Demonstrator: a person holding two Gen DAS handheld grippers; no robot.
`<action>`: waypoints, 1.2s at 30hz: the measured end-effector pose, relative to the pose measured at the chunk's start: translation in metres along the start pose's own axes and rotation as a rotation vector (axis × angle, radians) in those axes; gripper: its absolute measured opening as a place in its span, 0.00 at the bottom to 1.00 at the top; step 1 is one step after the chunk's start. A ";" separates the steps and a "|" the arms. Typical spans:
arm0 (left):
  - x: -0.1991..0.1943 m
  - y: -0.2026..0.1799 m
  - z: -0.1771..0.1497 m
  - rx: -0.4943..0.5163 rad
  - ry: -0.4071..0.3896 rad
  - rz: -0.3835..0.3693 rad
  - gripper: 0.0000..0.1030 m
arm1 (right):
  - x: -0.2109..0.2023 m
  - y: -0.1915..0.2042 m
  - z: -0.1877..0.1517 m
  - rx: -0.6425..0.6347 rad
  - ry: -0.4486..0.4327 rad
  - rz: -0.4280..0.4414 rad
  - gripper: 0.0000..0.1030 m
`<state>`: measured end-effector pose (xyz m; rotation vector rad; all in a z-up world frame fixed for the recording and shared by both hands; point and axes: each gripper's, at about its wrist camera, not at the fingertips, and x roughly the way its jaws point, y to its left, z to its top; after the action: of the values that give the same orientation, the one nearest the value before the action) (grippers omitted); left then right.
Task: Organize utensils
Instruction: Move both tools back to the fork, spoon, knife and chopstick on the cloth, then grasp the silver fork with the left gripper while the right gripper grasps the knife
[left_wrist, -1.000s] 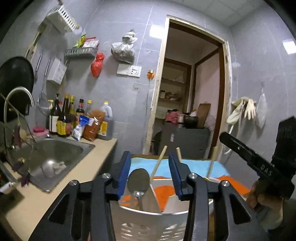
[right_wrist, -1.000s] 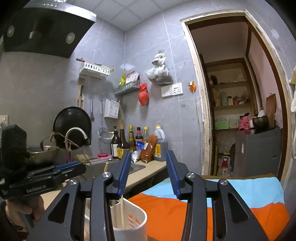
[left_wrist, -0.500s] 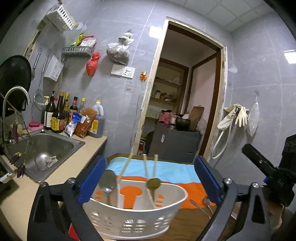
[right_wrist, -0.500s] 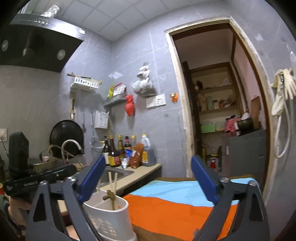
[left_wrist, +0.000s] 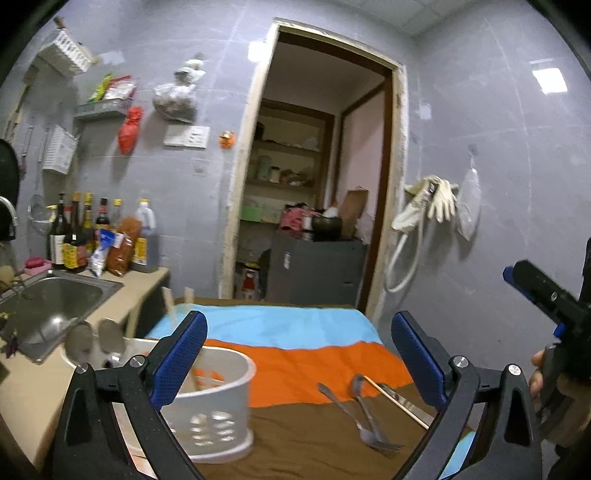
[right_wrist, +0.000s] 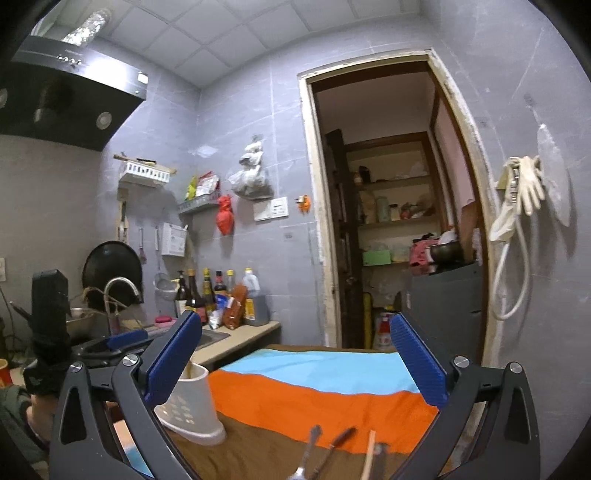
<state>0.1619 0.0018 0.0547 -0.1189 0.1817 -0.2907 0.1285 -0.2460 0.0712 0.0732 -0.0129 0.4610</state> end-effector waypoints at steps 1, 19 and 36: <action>0.004 -0.005 -0.003 0.004 0.009 -0.006 0.95 | -0.003 -0.004 -0.001 -0.005 0.002 -0.012 1.00; 0.072 -0.049 -0.054 0.065 0.145 0.009 0.95 | -0.006 -0.073 -0.062 0.004 0.113 -0.149 1.00; 0.147 -0.043 -0.085 0.074 0.488 -0.032 0.75 | 0.052 -0.098 -0.107 0.035 0.466 -0.157 0.81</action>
<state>0.2721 -0.0906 -0.0455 0.0245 0.6525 -0.3549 0.2180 -0.3022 -0.0406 -0.0007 0.4561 0.3123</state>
